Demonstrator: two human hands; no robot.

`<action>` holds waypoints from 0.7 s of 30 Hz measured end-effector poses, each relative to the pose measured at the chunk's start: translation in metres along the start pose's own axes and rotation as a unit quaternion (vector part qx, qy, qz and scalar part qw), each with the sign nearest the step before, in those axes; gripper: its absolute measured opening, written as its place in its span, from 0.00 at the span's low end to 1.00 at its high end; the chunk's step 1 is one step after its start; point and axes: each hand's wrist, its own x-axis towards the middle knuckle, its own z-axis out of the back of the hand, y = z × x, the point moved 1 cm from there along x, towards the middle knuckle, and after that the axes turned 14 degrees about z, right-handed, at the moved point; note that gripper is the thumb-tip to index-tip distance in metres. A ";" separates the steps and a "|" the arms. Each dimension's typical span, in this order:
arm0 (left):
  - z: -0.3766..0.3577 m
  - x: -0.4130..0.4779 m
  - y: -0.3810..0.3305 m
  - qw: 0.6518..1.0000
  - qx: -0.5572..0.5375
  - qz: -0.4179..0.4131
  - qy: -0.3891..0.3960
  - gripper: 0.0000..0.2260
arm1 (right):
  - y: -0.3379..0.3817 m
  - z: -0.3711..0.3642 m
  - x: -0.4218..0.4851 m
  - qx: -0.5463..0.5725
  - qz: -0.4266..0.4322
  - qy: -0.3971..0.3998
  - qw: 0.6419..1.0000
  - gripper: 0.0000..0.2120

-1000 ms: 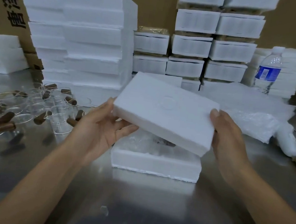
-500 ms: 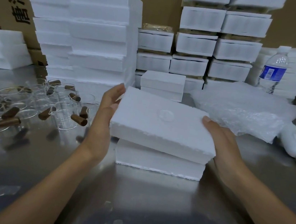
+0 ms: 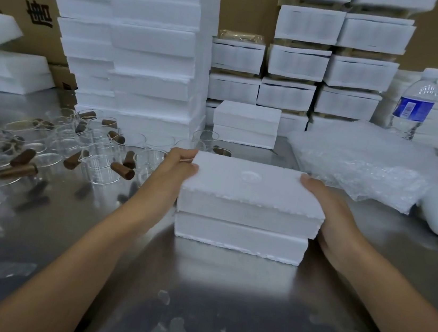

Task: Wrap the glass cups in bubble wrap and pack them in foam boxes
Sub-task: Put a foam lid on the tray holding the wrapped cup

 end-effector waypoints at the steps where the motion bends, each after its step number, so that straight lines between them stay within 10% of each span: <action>1: 0.000 0.001 0.001 1.000 0.005 0.006 -0.003 0.10 | 0.000 0.000 -0.001 -0.002 -0.003 -0.002 1.000 0.15; 15: 0.006 -0.005 -0.005 0.995 -0.005 0.085 0.055 0.13 | 0.011 -0.001 -0.005 -0.005 -0.009 -0.010 1.000 0.09; 21: 0.004 -0.021 -0.018 0.990 0.018 0.114 0.077 0.14 | 0.026 0.003 -0.014 -0.075 -0.060 0.024 0.995 0.24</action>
